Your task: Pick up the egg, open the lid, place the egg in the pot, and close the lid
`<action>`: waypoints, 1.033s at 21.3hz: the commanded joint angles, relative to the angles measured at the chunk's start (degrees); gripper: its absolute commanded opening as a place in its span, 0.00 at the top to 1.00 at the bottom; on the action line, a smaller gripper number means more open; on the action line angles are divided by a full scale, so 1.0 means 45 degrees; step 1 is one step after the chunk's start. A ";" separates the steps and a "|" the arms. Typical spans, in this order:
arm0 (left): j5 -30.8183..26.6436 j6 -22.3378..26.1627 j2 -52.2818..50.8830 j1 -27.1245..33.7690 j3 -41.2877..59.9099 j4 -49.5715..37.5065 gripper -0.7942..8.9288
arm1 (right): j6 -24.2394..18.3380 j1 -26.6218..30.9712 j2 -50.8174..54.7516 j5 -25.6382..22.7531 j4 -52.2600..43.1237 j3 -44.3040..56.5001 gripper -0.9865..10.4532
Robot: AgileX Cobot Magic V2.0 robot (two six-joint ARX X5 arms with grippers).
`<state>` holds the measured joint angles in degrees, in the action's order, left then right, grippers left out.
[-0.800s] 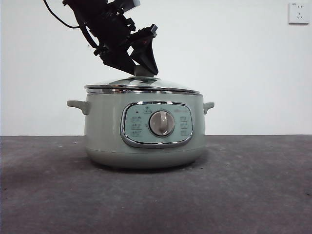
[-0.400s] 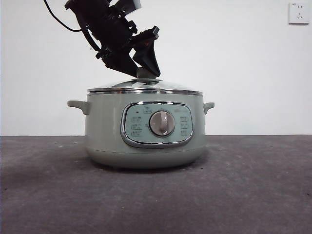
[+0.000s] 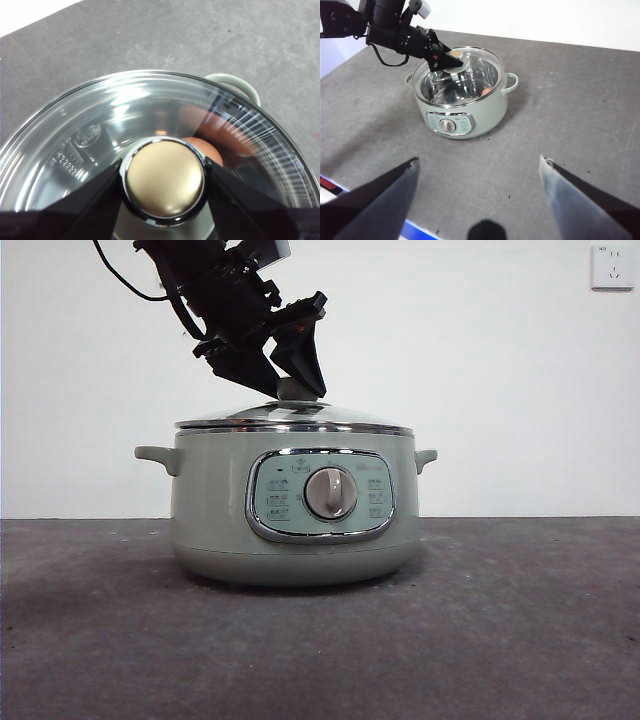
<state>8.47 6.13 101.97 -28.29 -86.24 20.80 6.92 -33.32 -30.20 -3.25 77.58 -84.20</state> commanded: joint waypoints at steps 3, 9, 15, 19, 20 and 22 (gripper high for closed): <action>-0.0102 0.0010 0.0185 0.0126 0.0243 0.0869 0.91 | 0.0136 -0.0005 0.0044 -0.0063 0.0316 0.0063 0.56; -0.0083 0.0015 0.0175 0.0141 0.0214 0.0680 0.49 | 0.0136 -0.0005 0.0044 -0.0087 0.0316 0.0063 0.56; -0.0131 0.0010 0.0010 0.0194 -0.0102 0.0617 0.49 | 0.0136 -0.0005 0.0044 -0.0199 0.0316 0.0170 0.56; -0.0126 0.0015 -0.0695 0.0194 -0.0345 0.0918 0.49 | 0.0136 -0.0005 0.0044 -0.0204 0.0316 0.0209 0.56; -0.0126 0.0015 -0.1020 0.0194 -0.0403 0.1059 0.49 | 0.0131 -0.0005 0.0044 -0.0248 0.0316 0.0209 0.56; -0.0126 0.0005 -0.1710 0.0194 -0.0636 0.1661 0.49 | 0.0121 -0.0005 0.0039 -0.0389 0.0316 0.0209 0.56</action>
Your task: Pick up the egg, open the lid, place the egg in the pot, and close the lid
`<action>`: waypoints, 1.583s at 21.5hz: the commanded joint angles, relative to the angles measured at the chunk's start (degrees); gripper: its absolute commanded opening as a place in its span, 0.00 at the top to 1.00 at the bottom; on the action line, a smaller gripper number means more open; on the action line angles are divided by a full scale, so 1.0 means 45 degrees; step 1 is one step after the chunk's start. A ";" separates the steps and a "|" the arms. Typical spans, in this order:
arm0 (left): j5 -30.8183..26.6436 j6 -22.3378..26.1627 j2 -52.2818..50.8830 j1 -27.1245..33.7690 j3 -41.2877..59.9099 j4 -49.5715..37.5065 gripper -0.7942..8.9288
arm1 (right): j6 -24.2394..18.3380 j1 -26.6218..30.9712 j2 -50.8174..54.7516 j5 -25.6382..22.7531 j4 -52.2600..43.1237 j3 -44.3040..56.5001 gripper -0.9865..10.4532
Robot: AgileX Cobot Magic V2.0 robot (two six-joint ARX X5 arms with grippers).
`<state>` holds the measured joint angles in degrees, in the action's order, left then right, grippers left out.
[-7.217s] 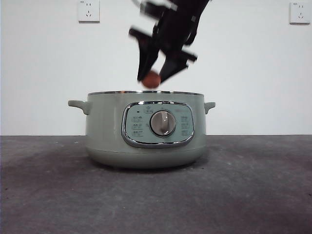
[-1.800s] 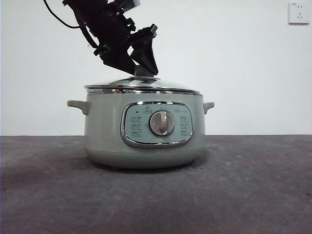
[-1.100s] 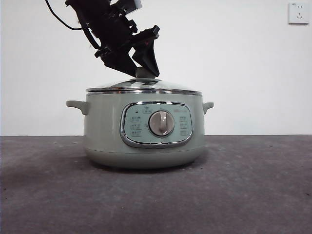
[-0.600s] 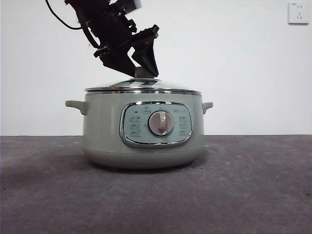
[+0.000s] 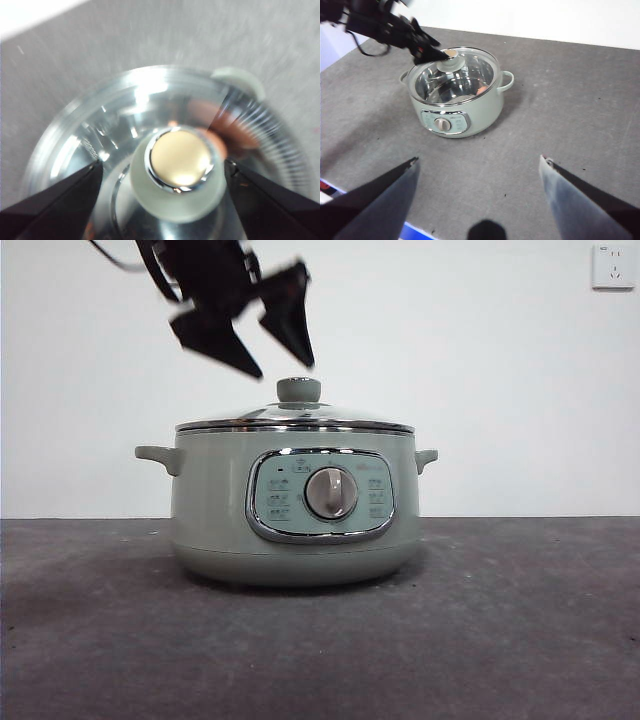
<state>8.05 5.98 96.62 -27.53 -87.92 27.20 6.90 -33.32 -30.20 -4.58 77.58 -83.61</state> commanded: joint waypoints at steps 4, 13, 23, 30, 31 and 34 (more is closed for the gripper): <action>0.0049 -0.0010 -0.2545 0.0015 -0.0505 0.2186 0.49 | 0.0107 -0.0005 0.0000 -0.0092 0.0316 0.0078 0.56; 0.2351 -0.0432 -0.6538 0.0015 -0.0505 0.6669 0.50 | 0.0097 -0.0010 -0.0005 -0.0078 0.0316 0.0083 0.56; 0.3313 -0.0563 -0.6970 0.0015 -0.0505 0.8242 0.73 | 0.0107 -0.0010 -0.0005 -0.0078 0.0316 0.0083 0.70; 0.3313 -0.0563 -0.6970 0.0015 -0.0505 0.8422 0.92 | 0.0102 -0.0010 -0.0005 -0.0078 0.0316 0.0083 0.92; 0.3308 -0.0568 -0.6970 0.0015 -0.0505 0.8432 0.92 | 0.0107 -0.0010 -0.0005 -0.0092 0.0316 0.0083 0.92; 0.3303 -0.0568 -0.6970 0.0015 -0.0505 0.8422 0.92 | 0.0481 -0.0010 -0.0005 -0.0117 0.0316 0.0083 0.91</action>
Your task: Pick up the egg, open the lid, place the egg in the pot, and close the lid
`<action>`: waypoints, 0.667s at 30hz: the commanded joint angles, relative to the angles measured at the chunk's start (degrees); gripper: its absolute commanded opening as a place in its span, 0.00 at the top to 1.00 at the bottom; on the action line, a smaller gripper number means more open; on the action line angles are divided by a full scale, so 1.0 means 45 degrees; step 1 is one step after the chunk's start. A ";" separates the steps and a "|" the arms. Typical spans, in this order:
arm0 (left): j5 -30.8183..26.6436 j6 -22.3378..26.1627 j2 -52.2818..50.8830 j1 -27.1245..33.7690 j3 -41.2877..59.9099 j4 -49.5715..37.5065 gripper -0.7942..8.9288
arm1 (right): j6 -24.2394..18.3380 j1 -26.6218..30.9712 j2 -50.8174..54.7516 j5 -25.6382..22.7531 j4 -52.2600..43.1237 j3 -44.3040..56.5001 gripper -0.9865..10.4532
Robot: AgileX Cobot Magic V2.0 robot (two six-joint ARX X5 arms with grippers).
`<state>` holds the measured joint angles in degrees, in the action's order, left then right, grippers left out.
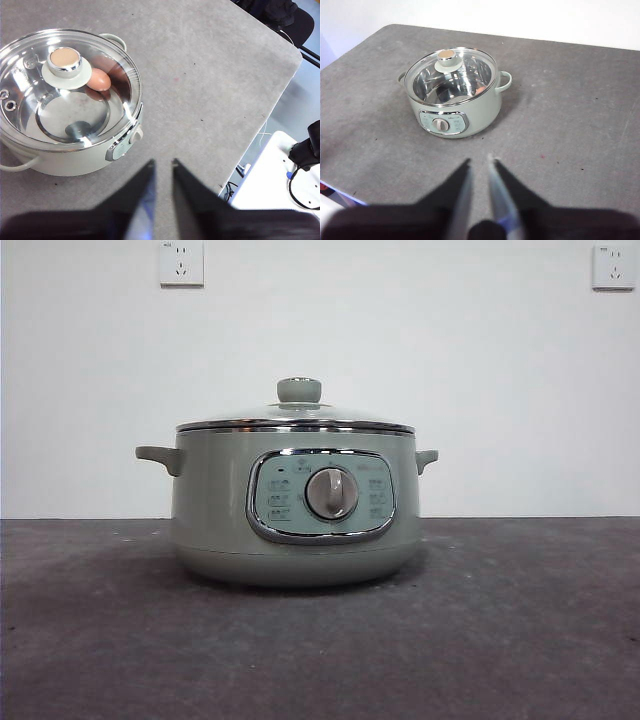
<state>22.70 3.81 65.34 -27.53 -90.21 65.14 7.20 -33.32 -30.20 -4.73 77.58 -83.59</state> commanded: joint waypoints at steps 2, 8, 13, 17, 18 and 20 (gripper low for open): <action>0.0049 -0.0087 -0.0019 0.0015 0.0005 -0.0010 0.92 | 0.0364 -0.0010 -0.0005 -0.0092 0.0316 0.0078 0.91; 0.0049 -0.0083 -0.0019 0.0015 0.0005 -0.0015 0.92 | 0.0369 -0.0010 -0.0005 -0.0107 0.0316 0.0078 0.91; 0.0049 -0.0083 -0.0019 0.0015 0.0005 -0.0019 0.92 | 0.0364 -0.0010 -0.0005 -0.0107 0.0316 0.0078 0.91; 0.0044 -0.0083 0.0015 0.0015 0.0005 -0.0044 0.92 | 0.0369 -0.0010 -0.0005 -0.0107 0.0316 0.0078 0.91; 0.0044 -0.0083 0.0019 0.0015 0.0005 -0.0044 0.92 | 0.0369 -0.0010 -0.0005 -0.0107 0.0316 0.0078 0.91; 0.0039 -0.0083 0.0058 0.0015 0.0005 -0.0121 0.92 | 0.0369 -0.0010 -0.0005 -0.0107 0.0316 0.0078 0.91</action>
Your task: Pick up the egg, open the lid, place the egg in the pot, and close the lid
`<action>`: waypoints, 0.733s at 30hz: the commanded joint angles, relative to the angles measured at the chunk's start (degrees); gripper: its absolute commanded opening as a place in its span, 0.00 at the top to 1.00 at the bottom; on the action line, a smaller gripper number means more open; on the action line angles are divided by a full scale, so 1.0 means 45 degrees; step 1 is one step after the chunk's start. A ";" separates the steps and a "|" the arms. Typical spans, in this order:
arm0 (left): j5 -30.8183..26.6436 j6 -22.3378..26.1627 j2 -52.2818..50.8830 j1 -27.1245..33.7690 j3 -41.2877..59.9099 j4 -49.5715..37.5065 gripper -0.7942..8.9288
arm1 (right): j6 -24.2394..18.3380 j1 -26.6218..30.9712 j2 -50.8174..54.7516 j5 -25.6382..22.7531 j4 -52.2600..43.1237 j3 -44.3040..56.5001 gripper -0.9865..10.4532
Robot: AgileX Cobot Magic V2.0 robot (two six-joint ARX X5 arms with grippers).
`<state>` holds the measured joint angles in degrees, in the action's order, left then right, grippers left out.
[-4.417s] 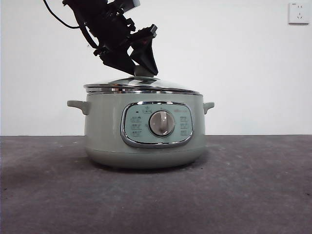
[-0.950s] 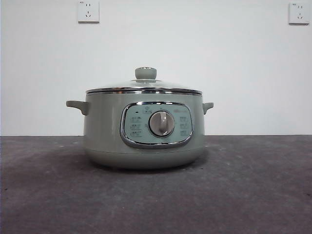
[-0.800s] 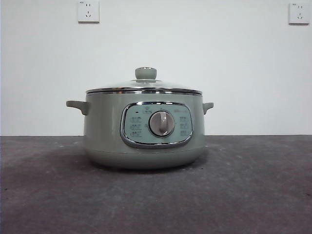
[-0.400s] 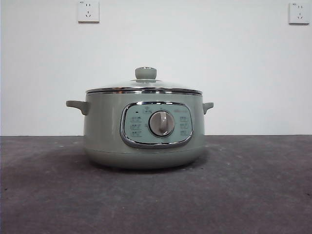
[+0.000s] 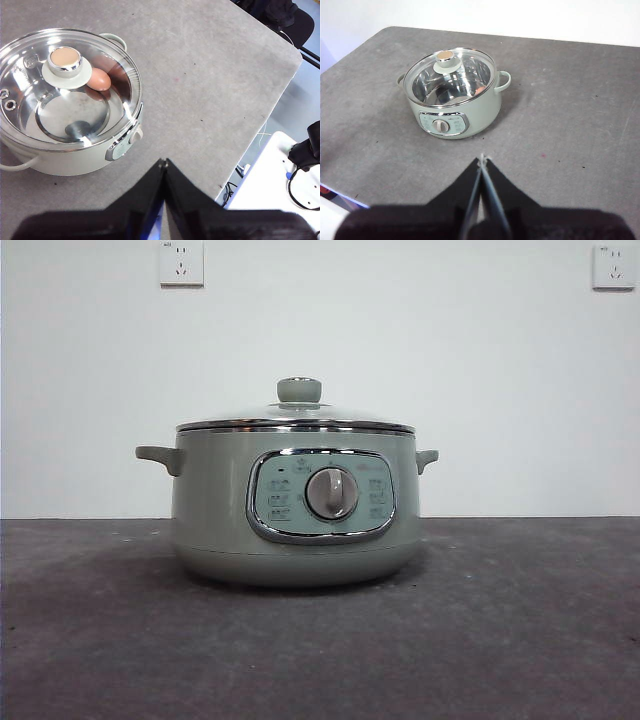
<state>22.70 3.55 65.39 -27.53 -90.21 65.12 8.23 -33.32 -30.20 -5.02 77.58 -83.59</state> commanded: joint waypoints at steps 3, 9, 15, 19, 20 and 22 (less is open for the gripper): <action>0.0005 -0.0068 0.0058 0.0024 0.0005 -0.0253 0.92 | 0.0141 -0.0010 -0.0005 -0.0044 0.0316 0.0078 0.91; -0.1389 0.1127 -0.0243 0.0461 0.0087 -0.1744 0.92 | 0.0141 -0.0010 -0.0005 -0.0097 0.0316 0.0078 0.91; -0.0714 0.2093 -0.2181 0.2535 0.1851 -0.5323 0.92 | 0.0141 -0.0010 -0.0005 -0.0097 0.0316 0.0078 0.91; -0.0748 0.2229 -0.4143 0.3934 0.4643 -0.7713 0.92 | 0.0141 -0.0010 -0.0010 -0.0097 0.0316 0.0078 0.91; -0.0879 0.2278 -0.4600 0.4250 0.5353 -0.8131 0.92 | 0.0141 -0.0010 -0.0010 -0.0097 0.0316 0.0078 0.91; -0.1622 0.2361 -0.5688 0.4925 0.7019 -0.8903 0.92 | 0.0141 -0.0010 -0.0010 -0.0097 0.0316 0.0078 0.91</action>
<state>16.40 13.02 41.04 -6.28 -62.41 25.82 8.36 -33.32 -30.24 -5.34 77.58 -83.57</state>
